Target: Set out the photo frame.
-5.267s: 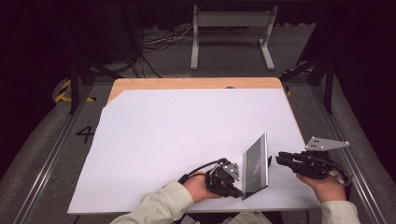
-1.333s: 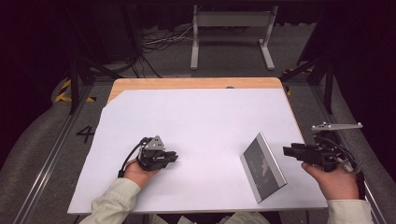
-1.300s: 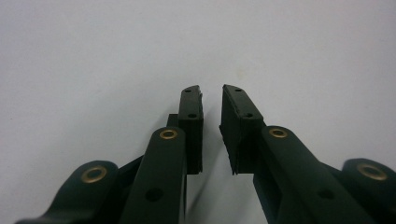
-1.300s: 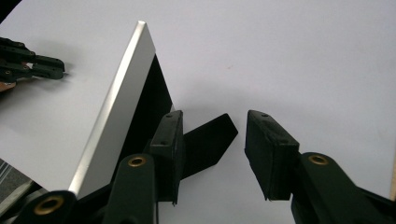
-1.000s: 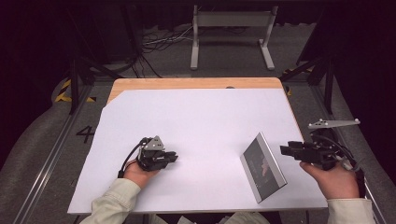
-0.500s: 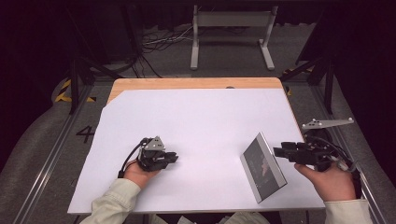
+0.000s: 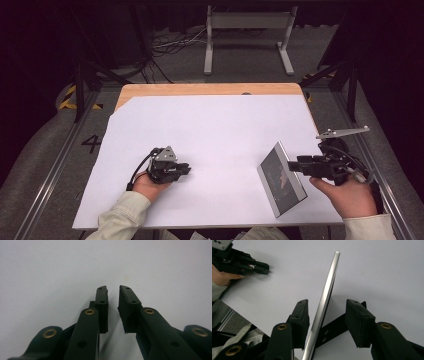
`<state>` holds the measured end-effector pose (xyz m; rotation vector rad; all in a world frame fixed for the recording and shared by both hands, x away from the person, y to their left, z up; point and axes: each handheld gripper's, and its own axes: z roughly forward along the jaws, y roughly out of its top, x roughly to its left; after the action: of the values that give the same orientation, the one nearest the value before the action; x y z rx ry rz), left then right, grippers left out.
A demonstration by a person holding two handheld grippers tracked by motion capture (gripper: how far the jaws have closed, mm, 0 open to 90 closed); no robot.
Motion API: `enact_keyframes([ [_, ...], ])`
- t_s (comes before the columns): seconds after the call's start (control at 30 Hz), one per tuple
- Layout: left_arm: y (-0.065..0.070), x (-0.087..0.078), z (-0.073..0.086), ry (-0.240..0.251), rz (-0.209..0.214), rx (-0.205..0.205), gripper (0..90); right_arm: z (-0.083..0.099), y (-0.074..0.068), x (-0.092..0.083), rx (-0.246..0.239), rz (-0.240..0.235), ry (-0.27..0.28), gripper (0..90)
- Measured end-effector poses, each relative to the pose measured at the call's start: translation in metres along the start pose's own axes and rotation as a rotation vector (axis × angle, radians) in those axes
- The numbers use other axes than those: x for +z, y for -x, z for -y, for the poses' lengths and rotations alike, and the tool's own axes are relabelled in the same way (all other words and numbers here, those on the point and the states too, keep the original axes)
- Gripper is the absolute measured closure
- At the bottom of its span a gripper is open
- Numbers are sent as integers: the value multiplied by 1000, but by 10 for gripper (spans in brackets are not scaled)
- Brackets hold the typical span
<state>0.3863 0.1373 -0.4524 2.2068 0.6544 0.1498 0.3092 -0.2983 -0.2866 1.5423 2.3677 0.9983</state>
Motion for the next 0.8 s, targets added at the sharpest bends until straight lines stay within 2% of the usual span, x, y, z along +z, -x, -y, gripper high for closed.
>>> enact_keyframes([
  [0.27, 0, 0, 0, -1, 3, -1, 778, -2, -5, 4, 5, 22, -27, 533],
  [0.8, -1, 0, 0, 8, 6, -7, 775, -4, -7, 20, 1, 23, -55, 533],
])
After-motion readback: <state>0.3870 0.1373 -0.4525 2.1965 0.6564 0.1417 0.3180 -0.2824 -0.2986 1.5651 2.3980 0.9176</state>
